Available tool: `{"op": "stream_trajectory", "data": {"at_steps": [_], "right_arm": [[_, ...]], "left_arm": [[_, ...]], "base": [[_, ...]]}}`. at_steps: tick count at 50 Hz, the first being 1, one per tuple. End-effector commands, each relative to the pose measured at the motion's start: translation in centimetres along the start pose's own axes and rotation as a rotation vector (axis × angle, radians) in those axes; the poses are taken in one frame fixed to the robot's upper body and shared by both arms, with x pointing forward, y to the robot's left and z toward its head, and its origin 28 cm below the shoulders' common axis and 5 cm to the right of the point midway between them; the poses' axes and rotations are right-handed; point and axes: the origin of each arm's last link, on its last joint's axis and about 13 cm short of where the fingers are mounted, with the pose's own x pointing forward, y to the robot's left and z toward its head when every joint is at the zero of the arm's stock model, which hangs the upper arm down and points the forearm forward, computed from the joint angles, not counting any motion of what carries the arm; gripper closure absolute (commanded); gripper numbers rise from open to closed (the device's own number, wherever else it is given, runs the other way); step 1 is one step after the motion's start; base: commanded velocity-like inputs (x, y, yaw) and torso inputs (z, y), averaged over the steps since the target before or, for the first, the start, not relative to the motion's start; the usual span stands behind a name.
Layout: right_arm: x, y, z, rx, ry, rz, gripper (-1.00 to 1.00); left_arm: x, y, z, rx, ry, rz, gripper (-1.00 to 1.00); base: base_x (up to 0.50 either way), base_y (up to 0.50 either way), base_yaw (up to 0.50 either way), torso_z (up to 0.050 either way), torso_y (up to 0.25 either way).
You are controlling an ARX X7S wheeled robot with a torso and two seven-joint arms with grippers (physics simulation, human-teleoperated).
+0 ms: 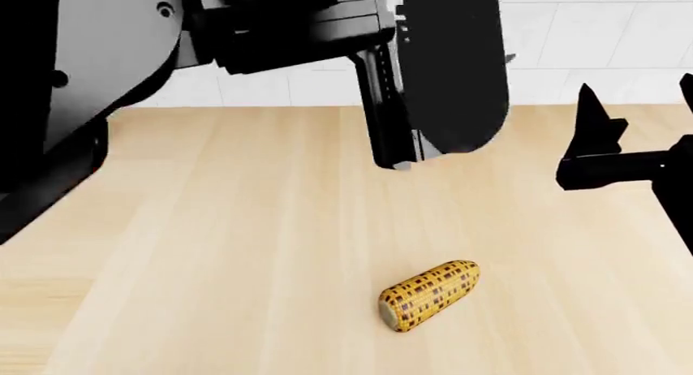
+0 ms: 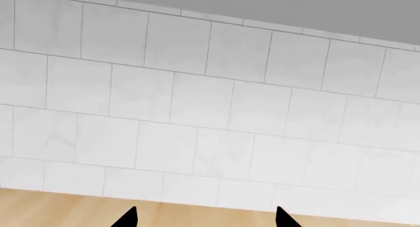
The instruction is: Pick the corn, beet from the counter and place them in the cabinet. Then close the cabinet.
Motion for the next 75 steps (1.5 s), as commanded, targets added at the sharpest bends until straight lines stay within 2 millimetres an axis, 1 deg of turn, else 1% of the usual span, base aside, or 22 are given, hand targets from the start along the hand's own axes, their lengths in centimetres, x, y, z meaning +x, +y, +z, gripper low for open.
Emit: {"op": "stream_trajectory", "data": {"at_steps": [1, 5, 12, 16, 22, 25, 29, 34, 37, 45, 50, 56, 61, 75], "right_arm": [[-0.5, -0.6, 0.6, -0.018, -0.022, -0.037, -1.00], [-0.5, -0.6, 0.5, -0.020, -0.024, -0.044, -1.00], [-0.6, -0.7, 0.5, -0.016, -0.025, -0.051, -1.00], [-0.6, -0.8, 0.4, -0.015, -0.024, -0.055, -1.00], [-0.7, -0.8, 0.3, -0.012, -0.023, -0.056, -1.00], [-0.7, -0.8, 0.3, -0.011, -0.022, -0.055, -1.00], [-0.8, -0.8, 0.2, -0.009, -0.021, -0.056, -1.00], [-0.8, -0.9, 0.0, -0.007, -0.018, -0.057, -1.00], [-0.7, -0.9, -0.1, -0.006, -0.016, -0.057, -1.00], [-0.7, -0.9, -0.1, -0.001, -0.013, -0.056, -1.00], [-0.6, -0.9, 0.0, 0.001, -0.012, -0.054, -1.00], [-0.6, -0.9, 0.1, 0.001, -0.013, -0.052, -1.00], [-0.7, -0.9, 0.0, 0.002, -0.012, -0.053, -1.00], [-0.7, -0.9, -0.2, 0.002, -0.007, -0.056, -1.00]], "left_arm": [[-0.2, -3.6, -3.6, -0.056, 0.130, -0.144, -1.00], [-0.1, -4.3, -4.8, -0.091, 0.180, -0.160, -1.00], [0.4, -6.3, -6.5, -0.143, 0.205, -0.217, -1.00], [0.6, -7.4, -7.3, -0.201, 0.184, -0.233, -1.00], [0.7, -8.4, -7.6, -0.293, 0.106, -0.212, -1.00], [0.8, -8.8, -7.8, -0.374, 0.054, -0.180, -1.00], [0.8, -8.9, -8.6, -0.505, 0.024, -0.112, -1.00], [0.5, -9.4, -9.6, -0.655, 0.049, -0.059, -1.00], [0.4, -9.8, -10.4, -0.738, 0.111, -0.043, -1.00], [-0.2, -11.6, -10.2, -0.781, 0.238, -0.138, -1.00], [-0.6, -12.7, -9.7, -0.761, 0.288, -0.196, -1.00], [-0.8, -14.1, -9.8, -0.731, 0.326, -0.253, -1.00], [-0.9, -14.5, -9.6, -0.726, 0.313, -0.268, -1.00], [-1.3, -15.5, -8.4, -0.747, 0.194, -0.310, -1.00]], "base": [[0.00, 0.00, 0.00, 0.000, 0.000], [0.00, 0.00, 0.00, 0.000, 0.000], [0.00, 0.00, 0.00, 0.000, 0.000], [0.00, 0.00, 0.00, 0.000, 0.000], [0.00, 0.00, 0.00, 0.000, 0.000], [0.00, 0.00, 0.00, 0.000, 0.000], [0.00, 0.00, 0.00, 0.000, 0.000], [0.00, 0.00, 0.00, 0.000, 0.000], [0.00, 0.00, 0.00, 0.000, 0.000], [0.00, 0.00, 0.00, 0.000, 0.000], [0.00, 0.00, 0.00, 0.000, 0.000], [0.00, 0.00, 0.00, 0.000, 0.000], [0.00, 0.00, 0.00, 0.000, 0.000], [0.00, 0.00, 0.00, 0.000, 0.000]]}}
